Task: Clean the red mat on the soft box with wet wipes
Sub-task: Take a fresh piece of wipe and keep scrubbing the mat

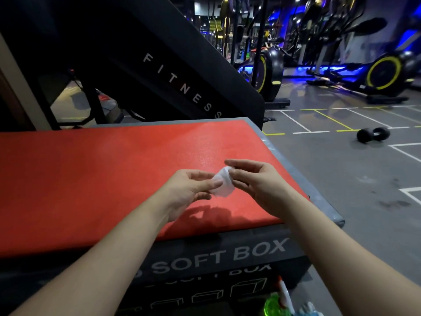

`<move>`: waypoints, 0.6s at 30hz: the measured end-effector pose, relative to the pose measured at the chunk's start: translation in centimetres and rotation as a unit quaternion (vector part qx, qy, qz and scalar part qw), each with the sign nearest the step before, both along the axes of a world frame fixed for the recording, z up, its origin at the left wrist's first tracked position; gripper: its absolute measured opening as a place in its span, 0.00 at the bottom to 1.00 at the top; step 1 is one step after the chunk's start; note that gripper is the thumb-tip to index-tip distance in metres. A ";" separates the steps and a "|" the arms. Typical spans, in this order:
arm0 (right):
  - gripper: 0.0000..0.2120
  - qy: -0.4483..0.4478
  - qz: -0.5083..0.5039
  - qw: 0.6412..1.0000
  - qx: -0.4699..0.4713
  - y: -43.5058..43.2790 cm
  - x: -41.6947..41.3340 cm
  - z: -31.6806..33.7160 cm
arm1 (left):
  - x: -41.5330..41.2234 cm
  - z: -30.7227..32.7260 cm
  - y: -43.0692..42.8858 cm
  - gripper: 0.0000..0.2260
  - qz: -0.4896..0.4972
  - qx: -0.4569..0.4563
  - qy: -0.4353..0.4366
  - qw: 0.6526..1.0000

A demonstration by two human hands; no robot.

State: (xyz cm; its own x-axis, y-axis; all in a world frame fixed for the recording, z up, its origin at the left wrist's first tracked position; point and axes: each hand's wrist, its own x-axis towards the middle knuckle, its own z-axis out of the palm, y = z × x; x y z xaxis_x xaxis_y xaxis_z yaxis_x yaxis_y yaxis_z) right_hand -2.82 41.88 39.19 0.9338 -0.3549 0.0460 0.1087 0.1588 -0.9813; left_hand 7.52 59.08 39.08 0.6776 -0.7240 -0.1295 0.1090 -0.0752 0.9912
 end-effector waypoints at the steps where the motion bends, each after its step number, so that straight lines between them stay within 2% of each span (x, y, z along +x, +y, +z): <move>1: 0.15 -0.002 0.003 1.000 -0.004 -0.1 -0.1 0.0 | 0.1 -0.3 -0.1 0.12 0.004 0.010 -0.017 1.000; 3: 0.17 0.011 0.014 0.998 -0.055 -0.4 -0.2 -0.1 | 0.5 -0.7 -0.3 0.10 0.017 0.030 -0.061 0.998; 4: 0.16 0.032 0.017 0.992 -0.117 -0.5 -0.2 -0.1 | 0.8 -0.8 -0.4 0.09 0.018 0.033 -0.084 0.996; 6: 0.08 0.084 0.009 0.968 -0.238 -0.8 0.0 -0.4 | 1.4 -0.9 -0.5 0.07 0.007 0.029 -0.127 0.991; 7: 0.06 0.103 -0.008 0.957 -0.270 -1.0 0.4 -0.5 | 1.8 -1.1 -0.7 0.06 0.007 0.032 -0.158 0.987; 10: 0.05 0.149 -0.110 0.913 -0.363 -2.6 1.6 -0.8 | 2.9 -2.1 -1.8 0.07 0.057 0.099 -0.319 0.941; 12: 0.04 0.192 -0.186 0.864 -0.427 -4.0 2.2 -1.4 | 3.5 -2.8 -1.9 0.18 0.016 0.170 -0.400 0.900; 15: 0.06 0.266 -0.242 0.828 -0.431 -6.6 2.0 -3.3 | 3.7 -3.8 -1.7 0.43 -0.135 0.316 -0.469 0.813; 18: 0.15 0.331 -0.264 0.802 -0.422 -8.1 1.4 -4.6 | 2.8 -4.9 -1.5 0.51 -0.195 0.388 -0.505 0.747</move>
State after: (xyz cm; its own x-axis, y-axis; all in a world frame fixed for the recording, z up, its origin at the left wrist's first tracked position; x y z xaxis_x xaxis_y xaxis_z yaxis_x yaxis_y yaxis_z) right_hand -1.47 33.77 34.58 0.5828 -0.8120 0.0329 -0.6470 -0.4881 -0.5858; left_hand 10.35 57.54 34.23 0.4709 -0.8641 -0.1776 -0.8435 -0.5000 0.1962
